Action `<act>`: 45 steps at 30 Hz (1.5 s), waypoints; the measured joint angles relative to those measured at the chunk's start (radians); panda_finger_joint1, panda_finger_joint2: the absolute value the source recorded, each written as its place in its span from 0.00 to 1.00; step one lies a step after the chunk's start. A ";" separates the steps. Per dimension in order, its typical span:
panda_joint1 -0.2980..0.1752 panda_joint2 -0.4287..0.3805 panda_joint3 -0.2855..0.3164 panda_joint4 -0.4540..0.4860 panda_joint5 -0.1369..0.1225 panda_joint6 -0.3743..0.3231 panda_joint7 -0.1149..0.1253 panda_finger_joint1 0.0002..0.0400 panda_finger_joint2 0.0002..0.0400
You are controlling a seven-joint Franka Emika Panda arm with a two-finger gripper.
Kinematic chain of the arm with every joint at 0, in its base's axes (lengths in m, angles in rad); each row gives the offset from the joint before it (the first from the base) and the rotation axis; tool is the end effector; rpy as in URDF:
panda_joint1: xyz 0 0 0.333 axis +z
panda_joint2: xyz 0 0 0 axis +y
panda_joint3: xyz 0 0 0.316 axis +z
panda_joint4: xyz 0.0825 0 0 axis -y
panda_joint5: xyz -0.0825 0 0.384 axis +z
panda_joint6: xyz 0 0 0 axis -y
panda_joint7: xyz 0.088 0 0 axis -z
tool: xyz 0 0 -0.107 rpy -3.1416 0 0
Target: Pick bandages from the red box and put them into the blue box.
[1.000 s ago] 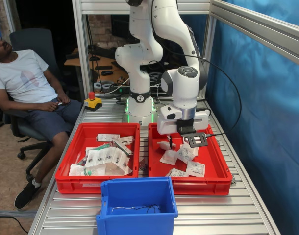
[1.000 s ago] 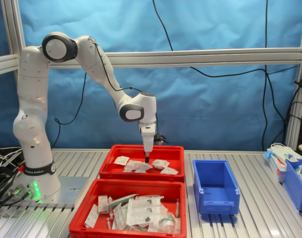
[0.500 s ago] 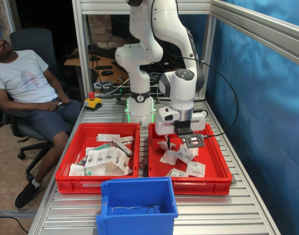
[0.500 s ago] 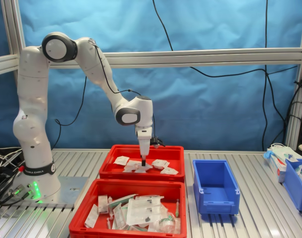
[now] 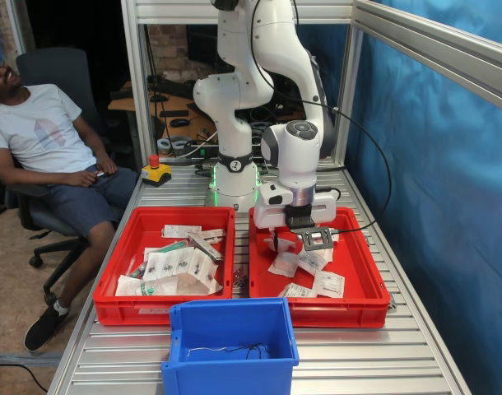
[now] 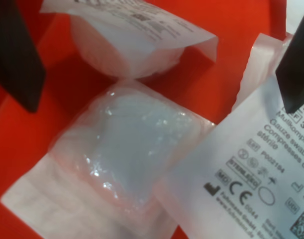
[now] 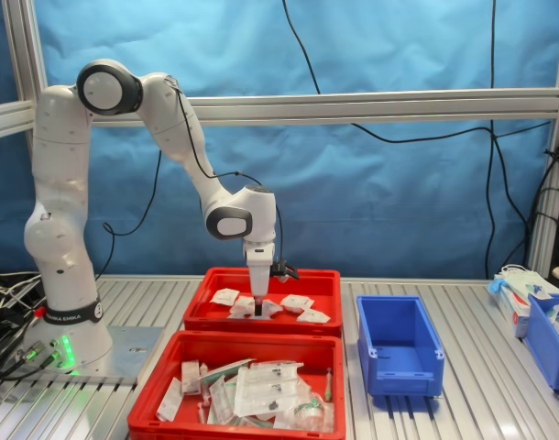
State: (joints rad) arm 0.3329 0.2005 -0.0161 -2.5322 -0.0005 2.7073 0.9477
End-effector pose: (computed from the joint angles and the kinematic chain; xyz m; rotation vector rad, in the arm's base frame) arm 0.4347 0.1422 0.1975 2.9699 -0.9680 -0.0288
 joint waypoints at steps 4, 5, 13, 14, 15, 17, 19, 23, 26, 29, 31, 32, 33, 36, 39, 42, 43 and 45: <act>0.000 0.000 -0.003 -0.002 0.000 0.002 0.000 1.00 1.00; 0.000 0.000 -0.004 -0.002 0.000 0.002 0.000 1.00 1.00; 0.000 0.000 -0.008 -0.007 0.000 0.004 0.000 1.00 1.00; 0.000 0.000 -0.008 -0.007 0.000 0.004 0.000 1.00 1.00; 0.000 0.000 -0.008 -0.008 0.000 0.004 0.000 1.00 1.00; 0.000 0.000 -0.009 -0.009 0.000 0.005 0.000 1.00 1.00; 0.000 0.000 -0.009 -0.010 0.000 0.005 0.000 1.00 1.00; 0.000 0.000 -0.011 -0.013 0.000 0.005 0.000 1.00 1.00; 0.000 0.000 -0.013 -0.013 0.000 0.005 0.000 1.00 1.00; 0.000 0.000 -0.019 -0.015 0.000 0.005 0.000 1.00 1.00; 0.000 0.000 -0.022 -0.016 0.000 0.005 0.000 1.00 1.00; 0.000 0.000 -0.024 -0.017 0.000 0.005 0.000 1.00 1.00; 0.000 0.000 -0.026 -0.017 0.000 0.005 0.000 1.00 1.00; 0.000 0.000 -0.035 -0.020 0.000 0.005 0.000 1.00 1.00; 0.000 0.000 -0.045 -0.021 0.000 0.005 0.000 1.00 1.00; 0.000 0.000 -0.049 -0.021 0.000 0.005 0.000 1.00 1.00; 0.000 0.000 -0.051 -0.021 0.000 0.005 0.000 1.00 1.00; 0.000 0.000 -0.054 -0.021 0.000 0.005 0.000 1.00 1.00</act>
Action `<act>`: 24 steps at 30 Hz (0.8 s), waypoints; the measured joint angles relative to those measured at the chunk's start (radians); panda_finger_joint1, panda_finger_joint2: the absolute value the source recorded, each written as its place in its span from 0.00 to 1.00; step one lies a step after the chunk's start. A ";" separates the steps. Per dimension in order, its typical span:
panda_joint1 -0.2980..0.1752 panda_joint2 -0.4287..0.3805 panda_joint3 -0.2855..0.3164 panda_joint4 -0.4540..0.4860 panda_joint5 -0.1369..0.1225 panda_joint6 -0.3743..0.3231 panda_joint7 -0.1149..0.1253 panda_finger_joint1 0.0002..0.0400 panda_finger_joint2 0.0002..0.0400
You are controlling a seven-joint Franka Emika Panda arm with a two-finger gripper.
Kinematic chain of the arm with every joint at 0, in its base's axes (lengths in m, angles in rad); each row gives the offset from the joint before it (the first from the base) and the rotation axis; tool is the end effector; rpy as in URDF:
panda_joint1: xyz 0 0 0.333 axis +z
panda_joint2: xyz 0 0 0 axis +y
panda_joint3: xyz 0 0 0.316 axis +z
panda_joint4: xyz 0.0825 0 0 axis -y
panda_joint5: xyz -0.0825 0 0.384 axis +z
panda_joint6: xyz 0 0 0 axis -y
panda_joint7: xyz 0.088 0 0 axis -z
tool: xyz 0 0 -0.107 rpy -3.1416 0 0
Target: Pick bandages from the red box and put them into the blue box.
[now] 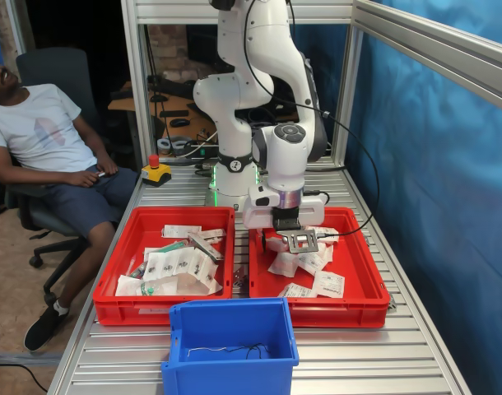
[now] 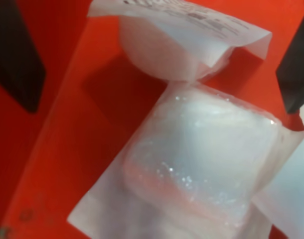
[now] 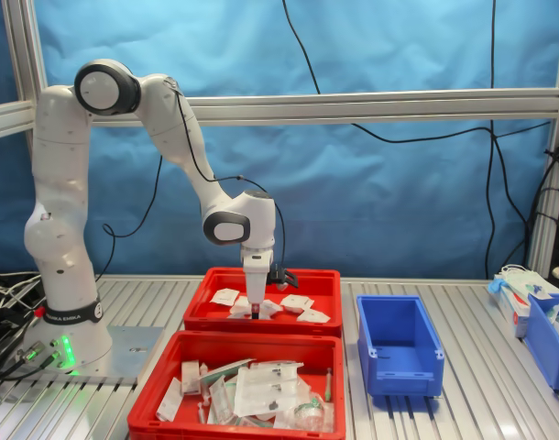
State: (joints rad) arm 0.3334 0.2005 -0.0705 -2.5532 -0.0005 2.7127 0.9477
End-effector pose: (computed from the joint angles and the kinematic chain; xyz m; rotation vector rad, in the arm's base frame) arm 0.4339 0.1154 0.1917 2.9271 -1.0407 -0.0392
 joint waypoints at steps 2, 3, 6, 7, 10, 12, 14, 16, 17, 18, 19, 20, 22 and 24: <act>0.000 0.000 -0.005 0.000 0.000 0.000 0.000 1.00 1.00; 0.000 0.000 -0.005 0.000 0.000 0.000 0.000 1.00 1.00; 0.000 0.000 -0.008 0.000 0.000 0.000 0.000 1.00 1.00; 0.000 0.000 -0.008 0.000 0.000 0.000 0.000 1.00 1.00; 0.000 0.000 -0.008 0.000 0.000 0.000 0.000 1.00 1.00; 0.000 0.000 -0.008 0.000 0.000 0.000 0.000 1.00 1.00; 0.000 0.000 -0.009 0.000 0.000 0.000 0.000 1.00 1.00; 0.000 0.000 -0.009 0.000 0.000 0.000 0.000 1.00 1.00; 0.000 0.000 -0.009 0.000 0.000 0.000 0.000 1.00 1.00; 0.000 0.000 -0.009 0.000 0.000 0.000 0.000 1.00 1.00; 0.000 0.000 -0.009 0.000 0.000 0.000 0.000 1.00 1.00; 0.000 0.000 -0.009 0.000 0.000 0.000 0.000 1.00 1.00; 0.000 0.000 -0.009 0.000 0.000 0.000 0.000 1.00 1.00; 0.000 0.000 -0.009 0.000 0.000 0.000 0.000 1.00 1.00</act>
